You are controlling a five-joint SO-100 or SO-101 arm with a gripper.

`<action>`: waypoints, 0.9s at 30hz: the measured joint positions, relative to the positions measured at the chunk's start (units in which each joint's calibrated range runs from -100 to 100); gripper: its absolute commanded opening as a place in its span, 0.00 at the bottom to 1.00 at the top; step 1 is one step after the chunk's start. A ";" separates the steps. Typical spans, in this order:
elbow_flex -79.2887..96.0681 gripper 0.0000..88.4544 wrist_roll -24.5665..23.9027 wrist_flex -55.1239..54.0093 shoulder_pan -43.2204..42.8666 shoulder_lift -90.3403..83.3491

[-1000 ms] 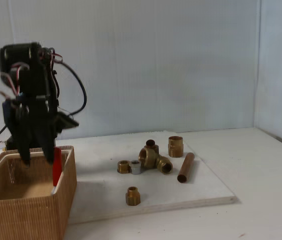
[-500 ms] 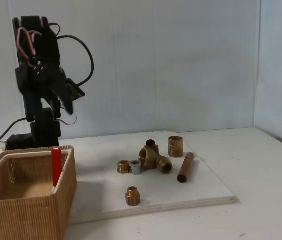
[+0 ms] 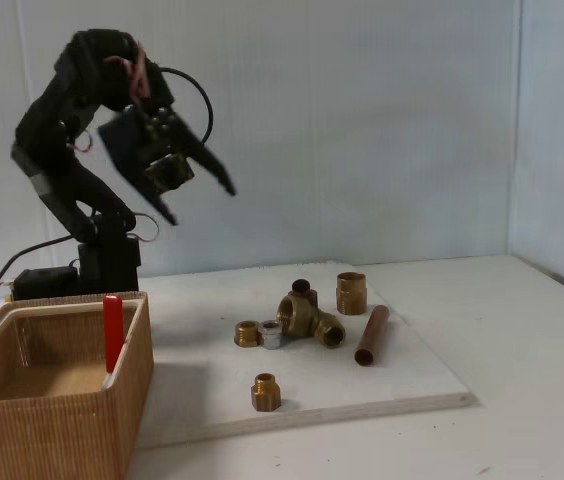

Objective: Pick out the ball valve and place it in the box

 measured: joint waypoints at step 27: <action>43.94 0.31 -26.81 -42.13 -29.79 -17.45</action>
